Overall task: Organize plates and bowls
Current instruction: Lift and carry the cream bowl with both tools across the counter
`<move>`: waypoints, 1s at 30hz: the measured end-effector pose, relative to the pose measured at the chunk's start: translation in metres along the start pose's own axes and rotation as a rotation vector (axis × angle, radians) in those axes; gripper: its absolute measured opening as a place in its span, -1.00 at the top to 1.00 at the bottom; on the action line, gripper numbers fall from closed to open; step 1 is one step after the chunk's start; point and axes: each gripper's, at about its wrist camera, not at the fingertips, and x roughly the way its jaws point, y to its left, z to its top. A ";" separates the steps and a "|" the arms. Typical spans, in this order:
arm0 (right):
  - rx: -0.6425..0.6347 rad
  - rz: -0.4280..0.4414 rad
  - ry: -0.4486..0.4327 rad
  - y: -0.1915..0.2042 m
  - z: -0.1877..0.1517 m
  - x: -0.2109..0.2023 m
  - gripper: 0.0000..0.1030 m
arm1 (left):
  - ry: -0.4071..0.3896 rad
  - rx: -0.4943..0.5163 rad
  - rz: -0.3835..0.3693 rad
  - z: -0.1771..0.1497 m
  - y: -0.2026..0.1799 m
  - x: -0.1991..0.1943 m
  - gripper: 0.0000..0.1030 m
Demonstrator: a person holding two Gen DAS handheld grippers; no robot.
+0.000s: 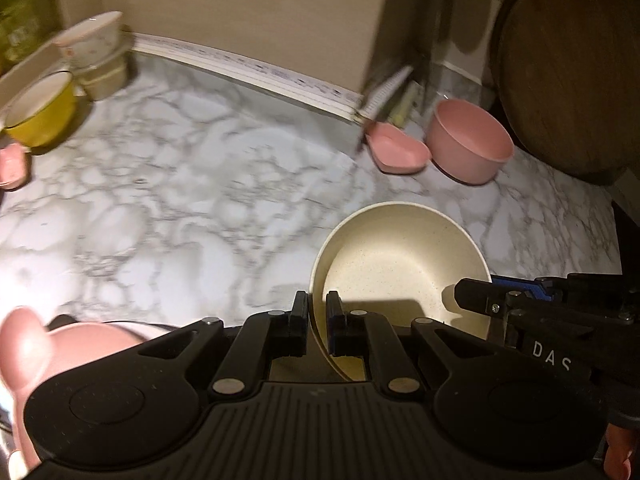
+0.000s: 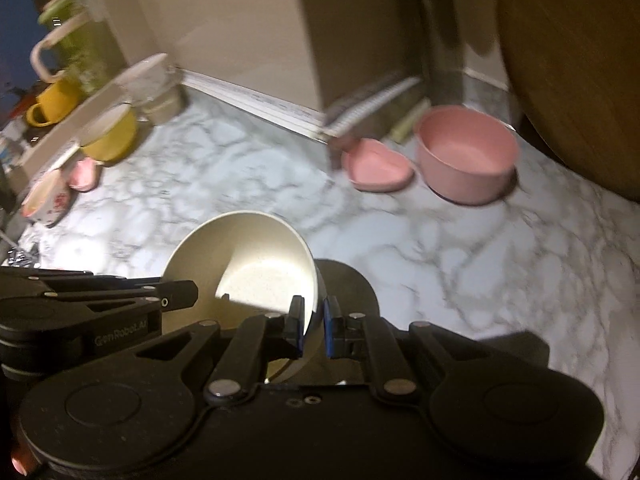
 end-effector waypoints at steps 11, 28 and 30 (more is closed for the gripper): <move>0.040 -0.039 0.057 -0.034 -0.013 0.011 0.84 | 0.062 0.044 -0.025 -0.003 -0.029 0.030 0.84; 0.053 -0.014 0.060 -0.049 -0.017 0.005 0.55 | 0.081 0.060 -0.048 -0.006 -0.035 0.037 0.84; 0.049 -0.013 0.048 -0.051 -0.016 0.001 0.50 | 0.071 0.068 -0.042 -0.006 -0.034 0.034 0.83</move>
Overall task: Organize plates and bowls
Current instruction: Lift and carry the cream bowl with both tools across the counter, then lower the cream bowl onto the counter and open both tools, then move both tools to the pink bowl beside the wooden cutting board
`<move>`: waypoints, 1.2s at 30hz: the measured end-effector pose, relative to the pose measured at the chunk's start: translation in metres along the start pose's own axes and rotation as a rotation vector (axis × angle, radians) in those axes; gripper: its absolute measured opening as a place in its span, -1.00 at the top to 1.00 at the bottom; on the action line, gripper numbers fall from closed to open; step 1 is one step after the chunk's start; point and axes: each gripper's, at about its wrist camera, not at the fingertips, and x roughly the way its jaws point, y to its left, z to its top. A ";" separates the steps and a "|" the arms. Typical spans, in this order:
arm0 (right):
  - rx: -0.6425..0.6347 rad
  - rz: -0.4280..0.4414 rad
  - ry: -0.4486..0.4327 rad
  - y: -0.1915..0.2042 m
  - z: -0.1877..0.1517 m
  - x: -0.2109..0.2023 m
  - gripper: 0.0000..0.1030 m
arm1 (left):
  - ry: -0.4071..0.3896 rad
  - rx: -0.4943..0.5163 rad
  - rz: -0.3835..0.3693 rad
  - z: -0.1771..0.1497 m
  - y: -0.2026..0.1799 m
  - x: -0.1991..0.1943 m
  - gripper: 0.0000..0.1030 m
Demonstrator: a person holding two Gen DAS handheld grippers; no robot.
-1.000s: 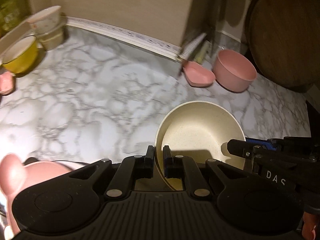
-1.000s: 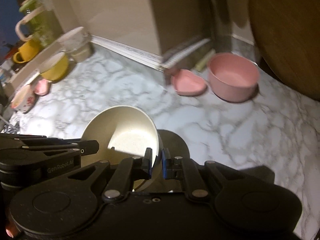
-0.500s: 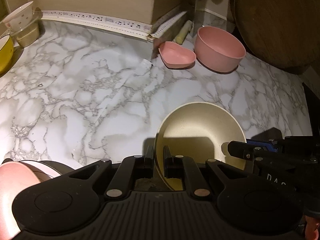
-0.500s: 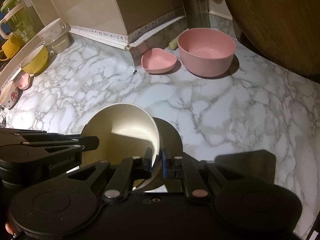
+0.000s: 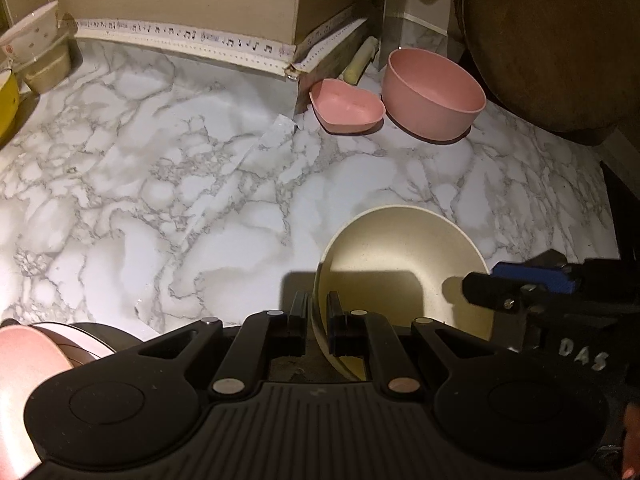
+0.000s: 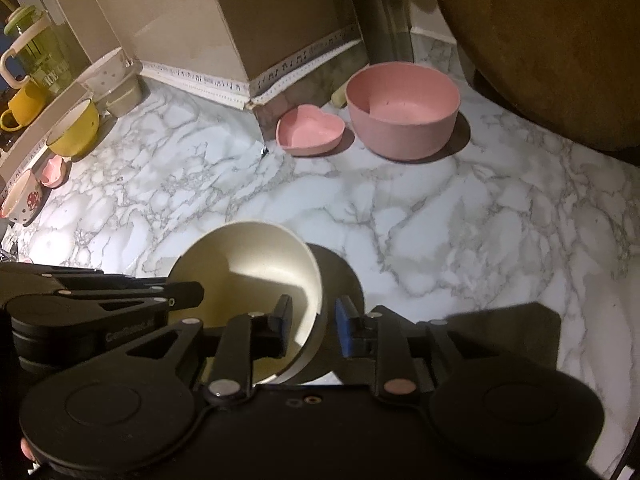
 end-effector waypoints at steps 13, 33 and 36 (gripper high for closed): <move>0.023 -0.010 -0.125 0.007 0.004 -0.040 0.03 | -0.128 0.078 -0.057 0.011 0.010 -0.045 0.77; 0.071 -0.100 -0.268 -0.030 0.032 -0.063 -0.99 | -0.284 0.062 -0.107 0.062 -0.019 -0.051 -0.46; 0.096 -0.115 -0.261 -0.052 0.048 -0.054 -0.99 | -0.297 0.060 -0.099 0.079 -0.032 -0.040 -0.46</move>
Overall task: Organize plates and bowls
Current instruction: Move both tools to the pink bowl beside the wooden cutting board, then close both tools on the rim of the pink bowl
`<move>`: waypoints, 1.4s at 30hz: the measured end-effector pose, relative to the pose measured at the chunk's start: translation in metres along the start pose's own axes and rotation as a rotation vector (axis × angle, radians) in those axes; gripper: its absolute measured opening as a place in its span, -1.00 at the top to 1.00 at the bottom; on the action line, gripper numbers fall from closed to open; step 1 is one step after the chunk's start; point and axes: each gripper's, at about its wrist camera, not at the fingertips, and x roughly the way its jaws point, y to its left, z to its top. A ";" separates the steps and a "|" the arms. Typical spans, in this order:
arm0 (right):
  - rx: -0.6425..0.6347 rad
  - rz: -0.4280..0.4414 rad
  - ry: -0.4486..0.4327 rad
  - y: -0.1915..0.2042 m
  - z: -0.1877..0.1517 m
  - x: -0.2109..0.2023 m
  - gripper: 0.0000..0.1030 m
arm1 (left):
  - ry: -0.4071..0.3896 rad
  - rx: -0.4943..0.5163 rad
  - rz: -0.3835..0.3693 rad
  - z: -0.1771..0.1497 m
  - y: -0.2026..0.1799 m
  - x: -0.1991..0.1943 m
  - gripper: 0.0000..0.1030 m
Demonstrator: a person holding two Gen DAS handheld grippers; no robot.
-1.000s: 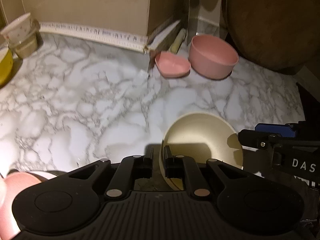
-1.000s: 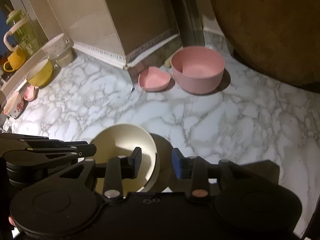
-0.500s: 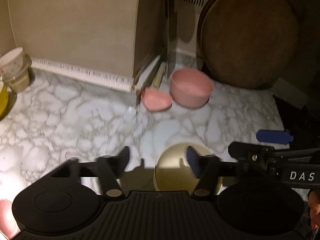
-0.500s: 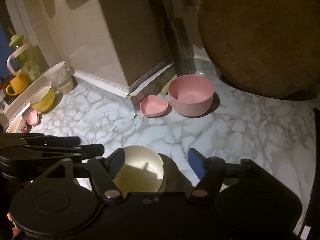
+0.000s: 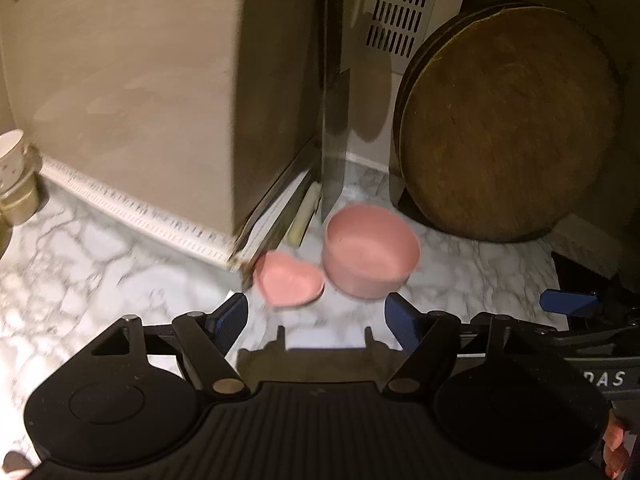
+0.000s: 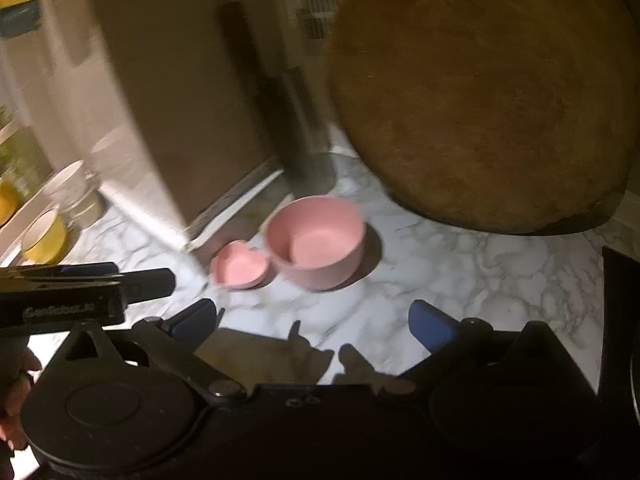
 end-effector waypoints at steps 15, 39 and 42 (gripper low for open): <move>0.061 -0.036 0.067 -0.054 0.044 0.085 -0.74 | 0.069 -0.025 0.057 0.048 -0.026 0.106 -0.46; 0.069 0.008 0.128 -0.047 0.056 0.147 0.58 | 0.122 -0.043 0.055 0.049 -0.011 0.175 0.57; 0.063 0.012 0.127 -0.045 0.056 0.146 0.83 | 0.125 -0.048 0.054 0.050 -0.010 0.176 0.74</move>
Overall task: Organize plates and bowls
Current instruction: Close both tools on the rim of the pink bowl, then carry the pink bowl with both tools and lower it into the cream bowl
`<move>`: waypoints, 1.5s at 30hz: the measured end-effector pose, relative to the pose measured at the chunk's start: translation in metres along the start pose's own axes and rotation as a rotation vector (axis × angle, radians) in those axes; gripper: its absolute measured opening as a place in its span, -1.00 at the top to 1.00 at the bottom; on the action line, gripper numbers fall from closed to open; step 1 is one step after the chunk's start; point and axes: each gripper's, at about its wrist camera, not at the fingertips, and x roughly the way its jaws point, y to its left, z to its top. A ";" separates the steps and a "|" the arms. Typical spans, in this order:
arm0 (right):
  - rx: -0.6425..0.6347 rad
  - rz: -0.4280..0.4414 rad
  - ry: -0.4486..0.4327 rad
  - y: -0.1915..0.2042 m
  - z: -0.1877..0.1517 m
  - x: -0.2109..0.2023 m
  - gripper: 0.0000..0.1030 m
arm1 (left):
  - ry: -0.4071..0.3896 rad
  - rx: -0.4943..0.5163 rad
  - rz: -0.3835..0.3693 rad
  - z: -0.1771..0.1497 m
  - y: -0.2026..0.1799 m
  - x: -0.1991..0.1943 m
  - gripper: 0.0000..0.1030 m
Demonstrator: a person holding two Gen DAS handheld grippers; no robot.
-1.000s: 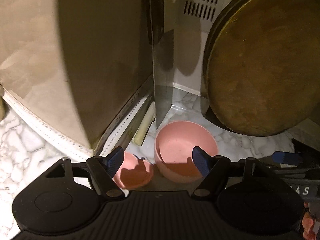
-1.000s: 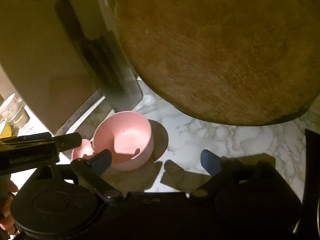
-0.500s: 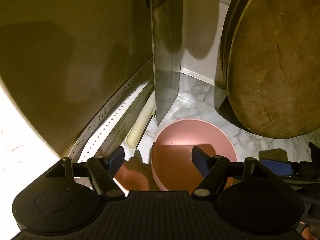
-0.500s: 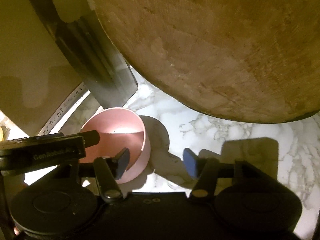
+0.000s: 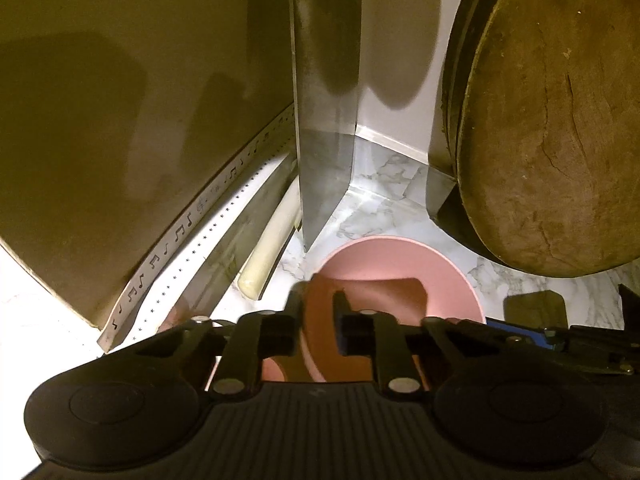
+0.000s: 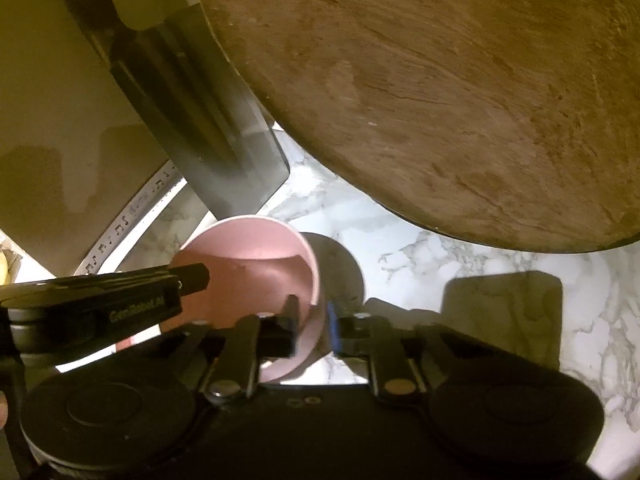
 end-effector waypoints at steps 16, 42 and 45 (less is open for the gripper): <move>-0.044 -0.038 0.006 0.009 -0.002 -0.029 0.87 | 0.016 0.019 -0.009 -0.008 -0.003 -0.038 0.80; -0.114 0.025 -0.016 0.067 -0.047 -0.131 0.87 | -0.021 0.050 -0.030 -0.056 0.030 -0.164 0.80; -0.118 0.035 -0.014 0.076 -0.056 -0.144 0.87 | -0.019 0.046 -0.031 -0.064 0.034 -0.174 0.80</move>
